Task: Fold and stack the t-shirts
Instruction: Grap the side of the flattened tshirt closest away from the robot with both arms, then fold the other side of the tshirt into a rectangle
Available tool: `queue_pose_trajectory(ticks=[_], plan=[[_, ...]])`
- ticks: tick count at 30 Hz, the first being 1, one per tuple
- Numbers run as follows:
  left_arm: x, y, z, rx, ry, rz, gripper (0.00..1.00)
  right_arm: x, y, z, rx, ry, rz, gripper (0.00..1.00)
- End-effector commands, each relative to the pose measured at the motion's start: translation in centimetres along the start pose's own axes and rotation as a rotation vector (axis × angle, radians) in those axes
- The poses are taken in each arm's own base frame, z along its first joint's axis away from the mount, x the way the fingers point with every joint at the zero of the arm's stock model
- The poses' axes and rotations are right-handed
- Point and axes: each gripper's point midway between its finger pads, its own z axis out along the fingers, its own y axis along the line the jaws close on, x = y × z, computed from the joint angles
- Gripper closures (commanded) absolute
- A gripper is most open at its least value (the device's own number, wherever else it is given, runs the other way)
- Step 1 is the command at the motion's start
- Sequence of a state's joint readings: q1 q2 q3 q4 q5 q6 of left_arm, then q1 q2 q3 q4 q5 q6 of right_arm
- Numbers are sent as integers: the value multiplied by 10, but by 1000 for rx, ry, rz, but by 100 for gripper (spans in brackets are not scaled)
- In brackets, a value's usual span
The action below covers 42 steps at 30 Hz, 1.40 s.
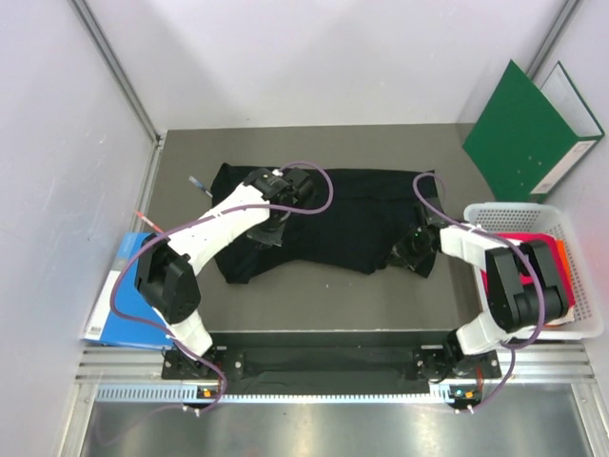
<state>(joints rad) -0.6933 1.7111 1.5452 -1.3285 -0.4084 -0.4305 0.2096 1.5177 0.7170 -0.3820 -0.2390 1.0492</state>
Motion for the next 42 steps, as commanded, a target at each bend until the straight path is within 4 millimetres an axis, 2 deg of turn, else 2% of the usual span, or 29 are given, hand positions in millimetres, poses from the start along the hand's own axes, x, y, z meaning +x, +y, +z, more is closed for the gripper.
queue_pose_trajectory(ticks=[1, 7, 8, 10, 11, 13, 14, 19, 22, 26, 27, 29, 30, 32, 33, 35, 36, 41, 42], plan=[[0, 14, -7, -12, 14, -3, 100, 4, 20, -6, 29, 14, -153, 100], [0, 19, -3, -22, 31, -11, 100, -8, 24, -26, 123, -16, -279, 100], [1, 19, -3, -22, 35, -10, 100, -9, 16, -31, 167, -17, -304, 100], [2, 19, -1, -25, 42, -8, 100, -18, 15, -40, 201, -55, -334, 100], [3, 18, 0, -25, 46, -5, 100, -17, 8, -46, 238, -51, -351, 100], [5, 18, 2, -26, 56, -2, 100, -20, 5, -55, 257, -67, -366, 100], [5, 18, 3, -26, 57, -2, 100, -24, -3, -59, 297, -80, -377, 100], [3, 19, 9, -32, 73, -5, 100, -27, -23, -66, 380, -82, -427, 100], [-2, 22, 12, -43, 82, -13, 100, -36, -23, -72, 402, -115, -456, 100], [-15, 29, 16, -83, 77, -25, 100, -47, -7, -75, 401, -133, -496, 100], [-18, 33, 16, -94, 80, -27, 100, -53, 5, -79, 385, -155, -507, 100], [-28, 36, 18, -124, 73, -27, 100, -60, 8, -79, 409, -152, -530, 100], [-31, 39, 19, -136, 72, -30, 100, -66, 21, -84, 394, -174, -544, 100], [-40, 41, 20, -157, 70, -33, 100, -72, 26, -83, 416, -164, -571, 100], [-44, 45, 21, -182, 60, -33, 100, -79, 37, -87, 406, -185, -582, 100], [-54, 47, 22, -203, 49, -37, 100, -84, 40, -81, 423, -170, -606, 100], [-57, 49, 27, -228, 54, -33, 100, -89, 50, -83, 410, -183, -616, 100], [-72, 55, 37, -295, 54, -33, 100, -106, 63, -62, 432, -163, -659, 100], [-81, 57, 42, -333, 43, -37, 100, -114, 72, -53, 430, -159, -677, 100]])
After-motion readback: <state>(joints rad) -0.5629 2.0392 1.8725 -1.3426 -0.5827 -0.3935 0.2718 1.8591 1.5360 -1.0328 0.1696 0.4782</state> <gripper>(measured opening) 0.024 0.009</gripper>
